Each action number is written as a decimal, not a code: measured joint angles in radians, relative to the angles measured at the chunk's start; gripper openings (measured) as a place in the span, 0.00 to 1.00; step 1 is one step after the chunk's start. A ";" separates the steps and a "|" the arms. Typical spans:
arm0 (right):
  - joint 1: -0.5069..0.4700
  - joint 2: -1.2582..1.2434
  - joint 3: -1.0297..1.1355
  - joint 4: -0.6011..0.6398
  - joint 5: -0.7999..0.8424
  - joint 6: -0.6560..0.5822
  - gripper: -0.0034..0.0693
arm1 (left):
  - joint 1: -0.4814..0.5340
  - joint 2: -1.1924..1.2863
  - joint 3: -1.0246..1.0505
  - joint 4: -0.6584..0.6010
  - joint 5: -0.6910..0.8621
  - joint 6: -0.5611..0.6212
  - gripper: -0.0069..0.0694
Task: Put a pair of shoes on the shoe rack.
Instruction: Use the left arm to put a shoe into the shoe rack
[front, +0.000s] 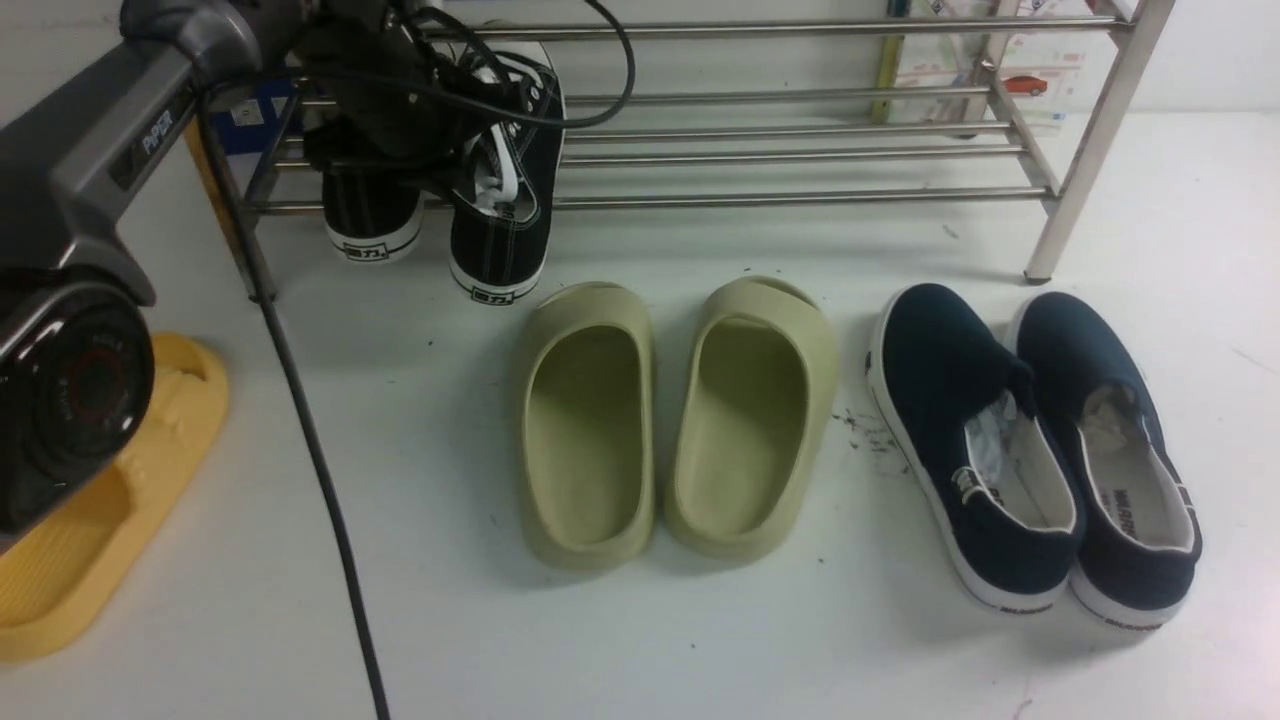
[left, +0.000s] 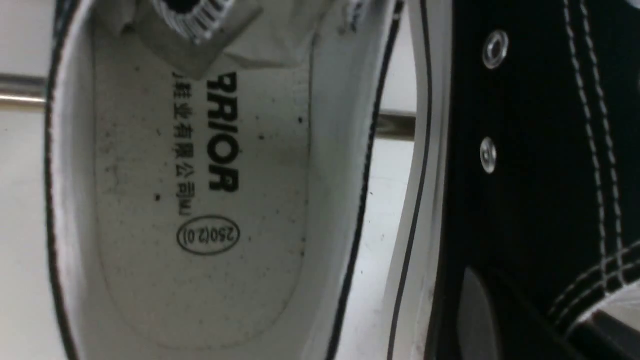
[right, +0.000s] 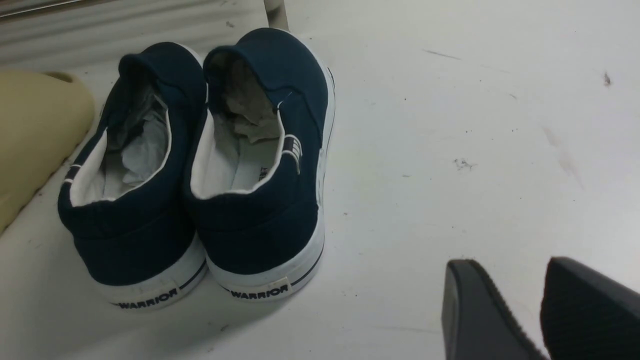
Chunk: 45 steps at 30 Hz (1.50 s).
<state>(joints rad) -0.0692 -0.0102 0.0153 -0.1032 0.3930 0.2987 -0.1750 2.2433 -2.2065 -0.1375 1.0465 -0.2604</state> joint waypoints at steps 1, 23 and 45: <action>0.000 0.000 0.000 0.000 0.000 0.000 0.38 | 0.000 0.001 -0.001 0.001 -0.002 0.000 0.07; 0.000 0.000 0.000 0.000 0.000 0.000 0.38 | 0.000 0.002 -0.011 0.019 -0.103 0.000 0.38; 0.000 0.000 0.000 0.000 0.000 0.000 0.38 | 0.000 -0.216 -0.012 0.076 0.137 0.049 0.31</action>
<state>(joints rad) -0.0692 -0.0102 0.0153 -0.1032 0.3930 0.2987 -0.1750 2.0270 -2.2190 -0.0618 1.1838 -0.2115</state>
